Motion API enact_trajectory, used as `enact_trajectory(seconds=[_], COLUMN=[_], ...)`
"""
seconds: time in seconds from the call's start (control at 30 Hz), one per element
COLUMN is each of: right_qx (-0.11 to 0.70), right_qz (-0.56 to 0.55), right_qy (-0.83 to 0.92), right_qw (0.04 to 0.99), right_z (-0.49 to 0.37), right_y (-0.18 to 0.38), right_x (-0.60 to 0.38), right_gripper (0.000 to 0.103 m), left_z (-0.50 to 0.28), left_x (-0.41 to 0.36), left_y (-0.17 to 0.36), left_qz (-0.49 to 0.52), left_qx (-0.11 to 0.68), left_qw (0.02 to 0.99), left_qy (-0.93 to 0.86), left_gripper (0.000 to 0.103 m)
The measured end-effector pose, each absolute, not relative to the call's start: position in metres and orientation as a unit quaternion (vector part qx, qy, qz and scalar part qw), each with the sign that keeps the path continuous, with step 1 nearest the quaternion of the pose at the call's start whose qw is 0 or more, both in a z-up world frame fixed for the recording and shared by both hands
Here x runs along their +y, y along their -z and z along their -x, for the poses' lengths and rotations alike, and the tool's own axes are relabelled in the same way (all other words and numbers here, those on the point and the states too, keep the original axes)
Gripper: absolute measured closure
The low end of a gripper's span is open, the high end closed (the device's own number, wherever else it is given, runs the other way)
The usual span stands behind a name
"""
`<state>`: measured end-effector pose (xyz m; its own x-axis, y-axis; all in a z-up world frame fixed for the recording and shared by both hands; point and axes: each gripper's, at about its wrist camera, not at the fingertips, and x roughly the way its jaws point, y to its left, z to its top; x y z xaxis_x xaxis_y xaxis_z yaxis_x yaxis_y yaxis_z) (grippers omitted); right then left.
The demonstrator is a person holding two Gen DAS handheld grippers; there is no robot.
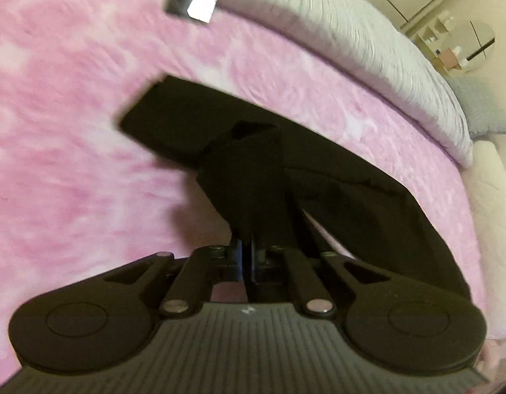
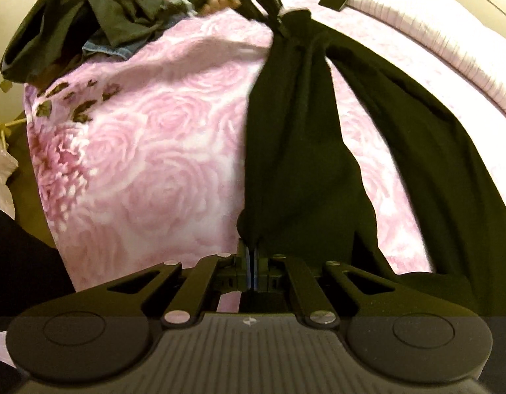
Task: Fold clothes
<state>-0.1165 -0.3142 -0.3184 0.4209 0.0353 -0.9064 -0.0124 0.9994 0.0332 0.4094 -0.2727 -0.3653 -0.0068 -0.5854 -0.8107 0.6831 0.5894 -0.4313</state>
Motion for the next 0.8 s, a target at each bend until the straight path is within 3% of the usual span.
enact_trajectory(seconds=[0.2,0.3,0.4,0.47,0.6,0.67,0.8], right_qx=[0.547,0.561,0.577,0.578,0.586,0.587,0.585], right_qz=[0.02,0.045,0.049,0.039,0.023,0.008,-0.047], right_qy=[-0.052,-0.075,-0.096,-0.097,-0.07,-0.037,0.063], right_qw=[0.835,0.823,0.81,0.809,0.807,0.809,0.807], right_z=[0.111,0.105,0.108,0.115,0.136,0.147,0.173], right_y=[0.337,0.356,0.367,0.365,0.358,0.355,0.345], right_x=[-0.29,-0.273,-0.259,-0.256,-0.259,-0.268,-0.304], right_gripper=[0.099,0.096,0.084,0.084,0.064,0.055,0.054], left_z=[-0.402,-0.392,-0.382,-0.375,-0.361,-0.352,-0.323], left_x=[-0.181,-0.162,-0.147,-0.137,-0.125,-0.138,-0.177], left_y=[0.349,0.348,0.347,0.346,0.345,0.344,0.333], left_qz=[-0.121,-0.146,-0.169,-0.185,-0.221,-0.239,-0.253], left_qx=[0.554,0.548,0.54,0.534,0.519,0.513,0.492], left_qw=[0.742,0.75,0.759,0.764,0.769,0.766,0.757], left_qy=[0.359,0.339,0.323,0.313,0.299,0.305,0.348], left_gripper=[0.098,0.091,0.087,0.077,0.052,0.052,0.052])
